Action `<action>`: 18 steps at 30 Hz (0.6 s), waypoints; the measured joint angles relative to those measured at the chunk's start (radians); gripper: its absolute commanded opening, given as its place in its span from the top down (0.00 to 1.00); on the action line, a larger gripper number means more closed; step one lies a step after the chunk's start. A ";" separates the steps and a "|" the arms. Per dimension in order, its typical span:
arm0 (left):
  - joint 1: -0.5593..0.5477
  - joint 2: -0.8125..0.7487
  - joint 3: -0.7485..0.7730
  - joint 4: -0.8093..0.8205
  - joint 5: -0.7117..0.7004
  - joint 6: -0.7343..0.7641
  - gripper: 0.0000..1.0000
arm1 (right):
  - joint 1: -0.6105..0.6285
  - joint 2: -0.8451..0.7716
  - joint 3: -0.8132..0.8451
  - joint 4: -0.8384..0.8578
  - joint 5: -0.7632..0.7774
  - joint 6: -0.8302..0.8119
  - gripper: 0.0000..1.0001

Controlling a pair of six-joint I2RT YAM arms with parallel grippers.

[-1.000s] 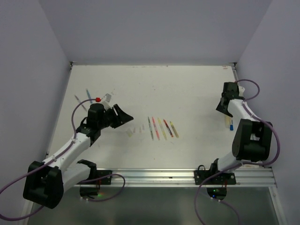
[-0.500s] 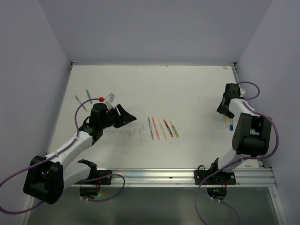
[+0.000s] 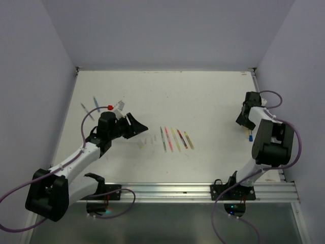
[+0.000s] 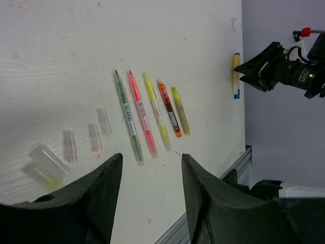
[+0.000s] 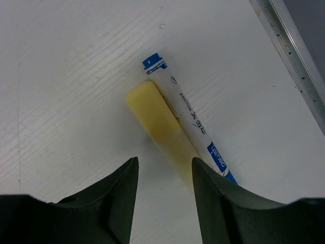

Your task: Open the pen caps

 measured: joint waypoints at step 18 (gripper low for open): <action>0.000 -0.008 -0.004 0.000 0.005 0.000 0.46 | -0.009 0.047 0.010 0.012 -0.001 0.004 0.50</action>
